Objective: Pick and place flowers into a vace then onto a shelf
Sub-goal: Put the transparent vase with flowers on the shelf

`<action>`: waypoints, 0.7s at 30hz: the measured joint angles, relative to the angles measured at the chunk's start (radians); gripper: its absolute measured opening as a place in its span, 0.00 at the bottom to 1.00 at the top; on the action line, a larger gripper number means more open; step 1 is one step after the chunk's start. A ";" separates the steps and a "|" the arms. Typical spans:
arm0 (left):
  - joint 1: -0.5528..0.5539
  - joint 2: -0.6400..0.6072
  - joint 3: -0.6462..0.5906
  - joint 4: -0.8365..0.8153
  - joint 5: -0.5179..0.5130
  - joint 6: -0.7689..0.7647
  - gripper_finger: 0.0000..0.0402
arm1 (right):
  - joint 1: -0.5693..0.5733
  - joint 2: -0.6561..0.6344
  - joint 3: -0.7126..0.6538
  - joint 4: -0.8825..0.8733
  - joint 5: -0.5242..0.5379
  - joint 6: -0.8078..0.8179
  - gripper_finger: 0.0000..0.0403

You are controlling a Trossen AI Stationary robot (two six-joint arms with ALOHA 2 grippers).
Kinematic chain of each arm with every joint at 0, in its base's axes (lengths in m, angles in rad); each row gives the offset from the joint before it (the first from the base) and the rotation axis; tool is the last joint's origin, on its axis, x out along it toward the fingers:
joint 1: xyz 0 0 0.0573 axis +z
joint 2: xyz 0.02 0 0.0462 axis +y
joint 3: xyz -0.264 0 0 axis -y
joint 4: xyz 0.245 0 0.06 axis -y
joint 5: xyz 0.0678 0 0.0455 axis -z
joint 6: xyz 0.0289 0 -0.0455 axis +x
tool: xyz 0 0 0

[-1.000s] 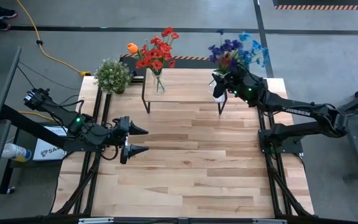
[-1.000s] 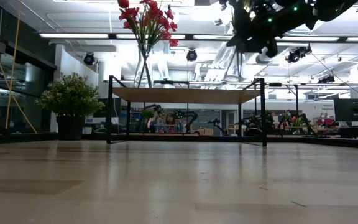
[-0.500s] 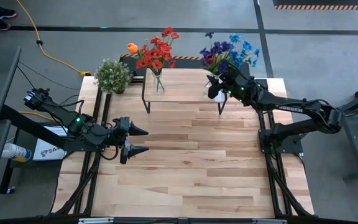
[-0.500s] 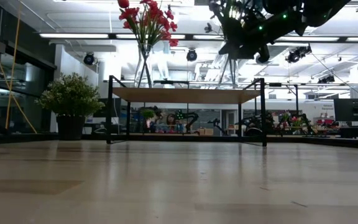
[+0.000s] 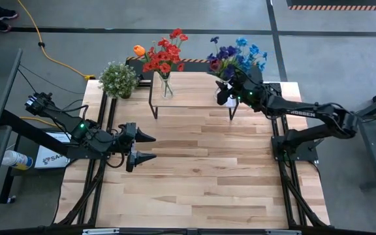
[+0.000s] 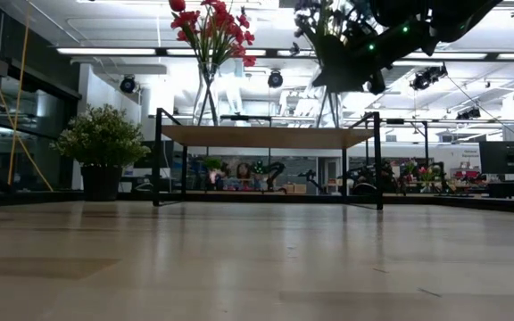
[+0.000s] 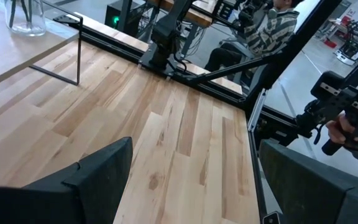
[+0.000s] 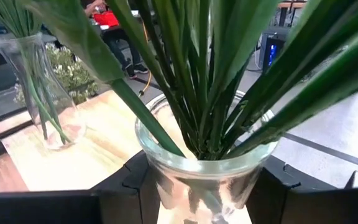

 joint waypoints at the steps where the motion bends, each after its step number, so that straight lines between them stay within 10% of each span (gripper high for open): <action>1: 0.000 0.000 0.000 0.000 0.000 0.000 0.95 | 0.000 0.006 0.000 0.005 0.001 0.000 0.41; 12: 0.000 0.000 0.000 0.000 0.000 0.000 0.95 | 0.000 0.014 0.000 0.018 -0.015 -0.002 0.41; 21: 0.000 0.000 0.000 0.000 0.001 0.000 0.95 | -0.001 0.015 0.001 0.011 -0.047 -0.031 0.62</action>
